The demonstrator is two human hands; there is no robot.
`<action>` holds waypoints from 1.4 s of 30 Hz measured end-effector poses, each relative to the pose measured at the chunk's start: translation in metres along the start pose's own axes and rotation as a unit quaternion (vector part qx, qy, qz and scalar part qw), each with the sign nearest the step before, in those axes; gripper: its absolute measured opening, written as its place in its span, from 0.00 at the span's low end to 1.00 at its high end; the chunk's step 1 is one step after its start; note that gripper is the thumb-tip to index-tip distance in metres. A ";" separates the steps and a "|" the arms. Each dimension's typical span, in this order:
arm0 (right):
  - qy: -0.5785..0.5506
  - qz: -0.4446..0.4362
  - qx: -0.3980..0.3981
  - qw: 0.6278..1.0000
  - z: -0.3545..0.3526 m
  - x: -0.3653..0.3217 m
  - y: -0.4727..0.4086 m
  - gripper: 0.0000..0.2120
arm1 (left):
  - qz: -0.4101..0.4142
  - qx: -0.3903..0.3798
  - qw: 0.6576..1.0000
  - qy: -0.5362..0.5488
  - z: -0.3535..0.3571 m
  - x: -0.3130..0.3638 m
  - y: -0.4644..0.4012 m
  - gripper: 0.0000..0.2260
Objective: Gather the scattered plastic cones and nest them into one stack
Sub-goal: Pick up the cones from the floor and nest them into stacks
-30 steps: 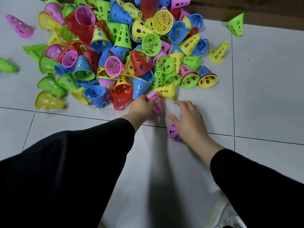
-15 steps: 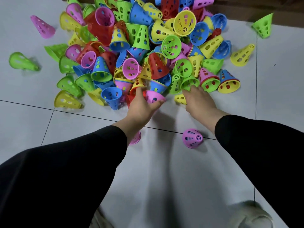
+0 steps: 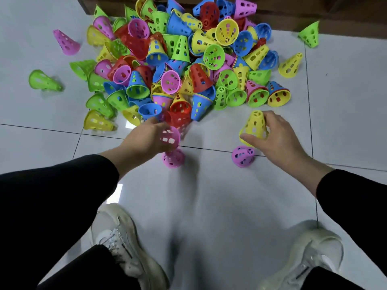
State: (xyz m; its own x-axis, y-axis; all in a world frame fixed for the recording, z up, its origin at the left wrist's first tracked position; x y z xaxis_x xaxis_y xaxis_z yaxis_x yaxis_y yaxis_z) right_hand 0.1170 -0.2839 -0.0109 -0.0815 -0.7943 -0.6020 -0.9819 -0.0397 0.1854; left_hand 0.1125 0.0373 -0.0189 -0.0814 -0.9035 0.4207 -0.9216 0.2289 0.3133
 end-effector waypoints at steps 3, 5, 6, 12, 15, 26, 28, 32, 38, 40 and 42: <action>0.030 0.028 -0.036 0.999 0.020 0.013 0.019 0.33 | -0.013 -0.031 0.999 -0.035 0.022 0.005 0.008 0.23; 0.070 0.040 -0.083 0.993 0.040 0.022 0.029 0.31 | -0.030 -0.051 0.997 -0.054 0.039 0.007 0.009 0.23; 0.073 0.046 -0.105 0.991 0.048 0.027 0.032 0.30 | -0.042 -0.061 0.996 -0.058 0.046 0.009 0.009 0.23; 0.056 0.049 -0.082 0.994 0.061 0.043 0.031 0.19 | -0.094 -0.054 0.994 -0.013 0.079 0.002 0.008 0.18; 0.039 0.041 -0.079 0.995 0.067 0.040 0.022 0.14 | -0.092 -0.034 0.995 0.011 0.084 0.002 0.002 0.12; -0.018 0.066 -0.024 0.997 0.069 -0.014 -0.058 0.27 | -0.239 0.098 0.937 0.236 0.056 -0.025 -0.035 0.20; -0.041 0.078 -0.074 0.993 0.084 -0.025 -0.083 0.26 | -0.284 0.083 0.917 0.267 0.058 -0.043 -0.044 0.21; -0.114 0.123 -0.096 0.981 0.114 -0.034 -0.123 0.32 | -0.340 0.030 0.842 0.418 0.078 -0.053 -0.059 0.13; -0.158 0.123 -0.060 0.978 0.153 -0.047 -0.147 0.29 | -0.347 0.065 0.827 0.437 0.087 -0.060 -0.074 0.14; -0.150 0.125 -0.052 0.979 0.160 -0.050 -0.148 0.25 | -0.337 0.078 0.850 0.397 0.082 -0.061 -0.071 0.14; -0.141 0.131 -0.039 0.981 0.162 -0.051 -0.148 0.23 | -0.326 0.095 0.857 0.386 0.078 -0.064 -0.066 0.14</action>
State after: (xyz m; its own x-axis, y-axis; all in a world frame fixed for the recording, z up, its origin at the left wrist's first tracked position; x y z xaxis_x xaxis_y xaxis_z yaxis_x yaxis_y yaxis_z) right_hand 0.2391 -0.1392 -0.1339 -0.3836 -0.5848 -0.7148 -0.9058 0.0872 0.4147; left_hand 0.1488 0.0519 -0.1324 0.6835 -0.2903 0.6698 -0.7262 -0.3633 0.5836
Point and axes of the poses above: each hand's wrist, its own y-axis away from the middle knuckle, its own z-axis out of the palm, x = y × z, the point moved 9 cm from there along -y, towards the middle knuckle, and after that the axes turned 2 degrees about -x, right-handed, at the moved point
